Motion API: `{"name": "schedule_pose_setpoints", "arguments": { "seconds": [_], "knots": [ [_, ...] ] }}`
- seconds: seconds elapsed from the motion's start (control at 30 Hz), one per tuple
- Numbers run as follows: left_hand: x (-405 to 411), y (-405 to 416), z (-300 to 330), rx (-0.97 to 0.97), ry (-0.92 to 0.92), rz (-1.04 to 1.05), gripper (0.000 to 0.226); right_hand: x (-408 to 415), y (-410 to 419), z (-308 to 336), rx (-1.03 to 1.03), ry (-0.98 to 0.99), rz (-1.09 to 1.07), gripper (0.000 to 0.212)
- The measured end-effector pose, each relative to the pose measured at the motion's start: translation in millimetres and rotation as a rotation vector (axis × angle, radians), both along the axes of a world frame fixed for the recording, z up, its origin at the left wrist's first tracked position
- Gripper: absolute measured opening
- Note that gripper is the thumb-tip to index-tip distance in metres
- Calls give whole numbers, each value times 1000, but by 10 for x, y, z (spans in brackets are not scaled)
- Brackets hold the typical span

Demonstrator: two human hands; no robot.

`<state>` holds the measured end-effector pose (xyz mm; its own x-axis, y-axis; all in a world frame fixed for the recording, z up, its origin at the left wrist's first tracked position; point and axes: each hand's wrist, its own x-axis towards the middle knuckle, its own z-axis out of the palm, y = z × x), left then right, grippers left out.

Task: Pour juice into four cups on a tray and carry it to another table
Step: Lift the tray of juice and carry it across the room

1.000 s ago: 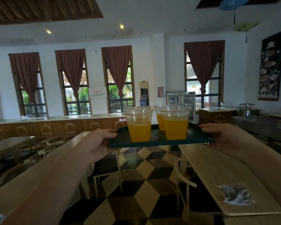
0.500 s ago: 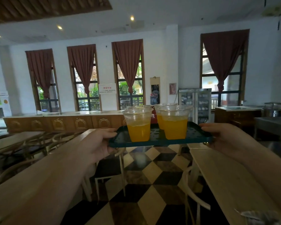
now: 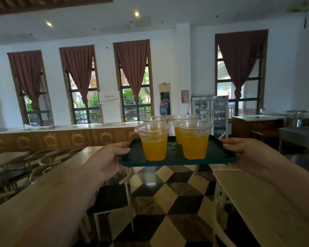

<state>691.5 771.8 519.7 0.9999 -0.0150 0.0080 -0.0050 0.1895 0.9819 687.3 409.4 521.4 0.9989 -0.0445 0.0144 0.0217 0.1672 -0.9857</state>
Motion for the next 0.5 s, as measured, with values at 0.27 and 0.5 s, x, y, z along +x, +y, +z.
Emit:
{"name": "schedule_pose_setpoints", "arguments": {
  "seconds": [0.27,0.5],
  "knots": [
    [1431,486,28,-26,42,-24,32,1319,468,83,11,11,-17,30],
    [2531,599,-54,-26,56,-33,31,2424,582,-20,28,18,-13,31]
  ]
}}
